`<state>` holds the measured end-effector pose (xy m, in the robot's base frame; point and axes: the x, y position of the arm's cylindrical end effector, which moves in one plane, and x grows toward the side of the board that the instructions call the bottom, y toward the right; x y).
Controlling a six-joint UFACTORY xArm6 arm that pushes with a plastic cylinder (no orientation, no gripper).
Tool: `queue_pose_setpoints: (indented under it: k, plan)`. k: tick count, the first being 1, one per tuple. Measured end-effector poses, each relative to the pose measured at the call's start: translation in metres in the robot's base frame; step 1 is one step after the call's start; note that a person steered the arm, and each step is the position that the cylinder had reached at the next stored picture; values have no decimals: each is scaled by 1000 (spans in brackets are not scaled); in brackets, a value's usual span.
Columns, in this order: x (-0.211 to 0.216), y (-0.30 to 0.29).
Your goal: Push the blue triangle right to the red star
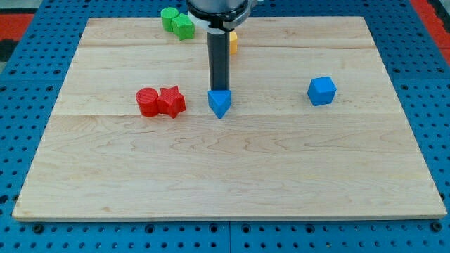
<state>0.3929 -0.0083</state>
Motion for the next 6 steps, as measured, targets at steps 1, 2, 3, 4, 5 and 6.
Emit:
queue_pose_setpoints:
  k: [1, 2, 3, 4, 5, 6]
  plan:
    - [10, 12]
    - [18, 33]
    - [33, 48]
    - [48, 50]
    - [48, 35]
    - [50, 25]
